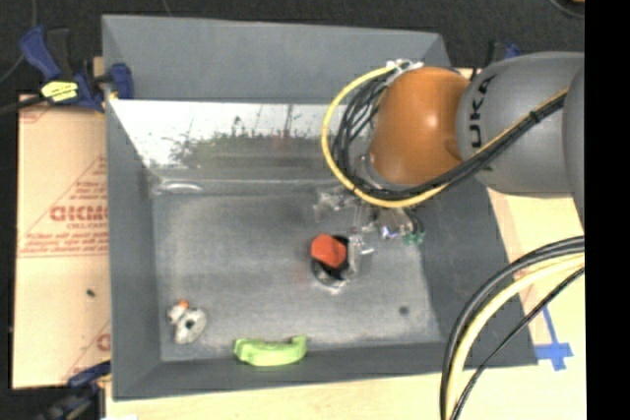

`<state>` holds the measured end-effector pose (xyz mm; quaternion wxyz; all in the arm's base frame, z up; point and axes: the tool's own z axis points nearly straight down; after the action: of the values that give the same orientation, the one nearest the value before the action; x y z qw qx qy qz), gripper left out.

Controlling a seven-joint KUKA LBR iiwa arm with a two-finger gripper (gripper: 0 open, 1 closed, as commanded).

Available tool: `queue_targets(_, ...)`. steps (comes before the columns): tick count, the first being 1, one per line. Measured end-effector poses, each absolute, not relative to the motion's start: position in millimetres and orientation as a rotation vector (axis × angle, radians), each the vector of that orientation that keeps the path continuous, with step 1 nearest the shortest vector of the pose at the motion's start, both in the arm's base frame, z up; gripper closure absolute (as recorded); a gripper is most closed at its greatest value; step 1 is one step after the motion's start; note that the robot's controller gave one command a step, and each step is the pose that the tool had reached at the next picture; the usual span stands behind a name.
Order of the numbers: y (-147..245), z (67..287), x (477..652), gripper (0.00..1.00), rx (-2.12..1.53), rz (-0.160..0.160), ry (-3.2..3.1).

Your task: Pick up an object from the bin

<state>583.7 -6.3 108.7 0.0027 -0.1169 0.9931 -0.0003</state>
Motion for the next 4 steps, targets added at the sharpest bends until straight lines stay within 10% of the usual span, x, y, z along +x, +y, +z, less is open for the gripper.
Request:
queue_targets(1,-22.1,74.7,570.0,1.0,0.088,0.001,3.143)
queue_targets(4,13.8,76.9,552.5,1.0,0.215,0.0,3.124)
